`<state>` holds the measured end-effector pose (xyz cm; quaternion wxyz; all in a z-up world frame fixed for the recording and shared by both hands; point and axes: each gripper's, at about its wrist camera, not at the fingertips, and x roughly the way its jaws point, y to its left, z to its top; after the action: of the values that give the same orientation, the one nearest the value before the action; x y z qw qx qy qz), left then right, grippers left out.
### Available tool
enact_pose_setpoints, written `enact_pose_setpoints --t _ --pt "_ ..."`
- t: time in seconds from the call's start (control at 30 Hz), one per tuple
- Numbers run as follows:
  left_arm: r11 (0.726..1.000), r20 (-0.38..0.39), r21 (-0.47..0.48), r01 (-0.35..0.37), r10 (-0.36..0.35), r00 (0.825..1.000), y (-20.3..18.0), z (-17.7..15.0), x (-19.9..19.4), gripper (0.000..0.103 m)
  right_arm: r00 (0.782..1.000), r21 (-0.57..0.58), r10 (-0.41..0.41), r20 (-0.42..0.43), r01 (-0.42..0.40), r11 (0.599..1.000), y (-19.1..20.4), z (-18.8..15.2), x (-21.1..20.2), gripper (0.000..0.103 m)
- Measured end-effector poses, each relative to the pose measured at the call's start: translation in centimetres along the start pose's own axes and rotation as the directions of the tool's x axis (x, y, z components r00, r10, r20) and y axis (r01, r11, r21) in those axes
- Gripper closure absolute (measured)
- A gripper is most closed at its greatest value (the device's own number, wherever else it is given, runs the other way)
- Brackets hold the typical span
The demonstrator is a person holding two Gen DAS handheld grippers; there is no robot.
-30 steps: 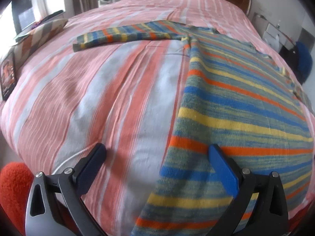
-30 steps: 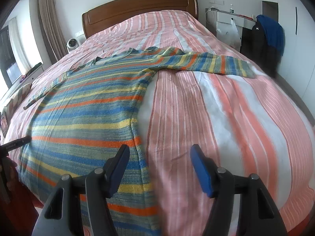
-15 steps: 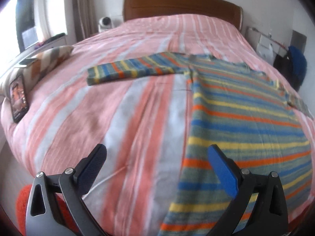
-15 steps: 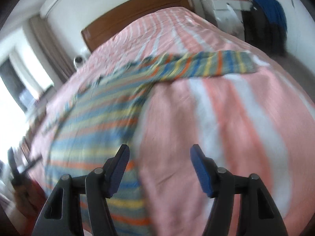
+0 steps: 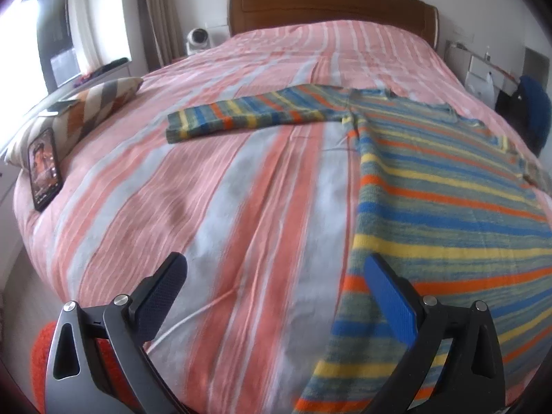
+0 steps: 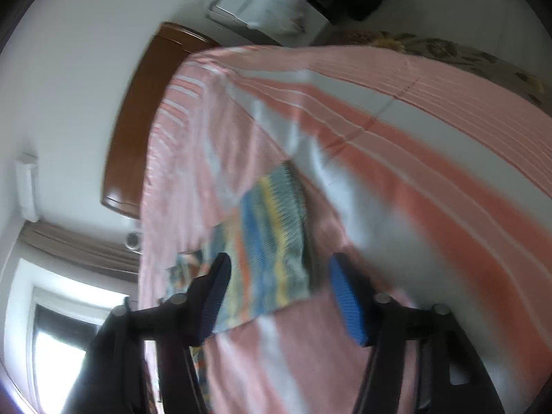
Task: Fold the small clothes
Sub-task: 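Grasp the sleeve cuff with the right tool and fold it across the body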
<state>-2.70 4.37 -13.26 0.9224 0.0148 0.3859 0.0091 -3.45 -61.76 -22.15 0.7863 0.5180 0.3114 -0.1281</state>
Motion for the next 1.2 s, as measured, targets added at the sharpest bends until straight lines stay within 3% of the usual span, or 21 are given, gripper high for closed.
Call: enact_pose_setpoints --t 0.23,0.3,0.37,0.47,0.57,0.67,0.8,0.9,1.0,1.07,1.1,1.2 --pt "0.999 -0.050 -0.039 0.008 -0.010 0.999 0.5 -0.3 1.1 0.001 0.999 -0.014 -0.024 -0.028 0.024 1.000 -0.2 1.6 2.5 0.068" --pt "0.999 -0.061 -0.046 0.012 -0.015 0.998 0.6 -0.4 1.3 0.001 0.999 -0.024 -0.032 -0.031 0.031 0.999 -0.4 1.7 3.1 0.079" --pt "0.999 -0.064 -0.039 0.007 -0.009 0.998 0.4 -0.4 1.5 0.001 0.995 -0.064 -0.080 -0.067 0.075 0.995 -0.1 1.8 4.1 0.100" --pt "1.000 -0.053 -0.024 -0.002 0.000 0.999 0.3 -0.4 1.2 0.001 0.990 -0.140 -0.132 -0.044 0.124 0.982 1.4 1.4 3.7 0.100" --pt "1.000 -0.046 -0.024 0.007 -0.008 0.999 0.3 -0.4 1.1 0.001 0.987 -0.287 -0.150 0.057 0.160 0.944 6.3 0.7 1.7 0.100" --pt "0.999 -0.051 -0.036 0.025 -0.026 0.998 0.2 -0.2 1.4 0.001 0.995 -0.439 -0.075 0.063 0.095 0.894 13.8 -0.9 0.7 0.100" --pt "0.998 -0.046 -0.041 0.045 -0.047 0.998 0.2 0.2 1.5 0.001 0.998 -0.581 0.050 -0.050 -0.069 0.811 24.6 -5.3 2.4 0.100" --pt "0.998 -0.046 -0.051 0.036 -0.039 0.998 0.7 0.0 1.4 0.001 0.982 -0.642 0.102 -0.162 -0.183 0.744 31.1 -10.2 5.9 0.100" --pt "0.996 -0.067 -0.081 0.040 -0.046 0.997 1.3 -0.1 1.8 0.001 0.962 -0.686 0.102 -0.252 -0.252 0.683 35.2 -15.8 10.1 0.095" --pt "0.994 -0.073 -0.098 0.044 -0.051 0.996 1.6 -0.1 2.0 0.001 0.931 -0.664 0.098 -0.353 -0.323 0.675 36.1 -18.8 13.2 0.050" --pt "0.994 -0.072 -0.101 0.042 -0.049 0.996 1.7 -0.1 2.0 0.001 0.913 -0.637 0.105 -0.395 -0.355 0.684 36.2 -20.0 14.7 0.045" --pt "0.994 -0.075 -0.104 0.043 -0.051 0.996 1.9 -0.2 1.9 0.001 0.901 -0.580 0.143 -0.409 -0.378 0.722 34.8 -19.9 15.3 0.045"
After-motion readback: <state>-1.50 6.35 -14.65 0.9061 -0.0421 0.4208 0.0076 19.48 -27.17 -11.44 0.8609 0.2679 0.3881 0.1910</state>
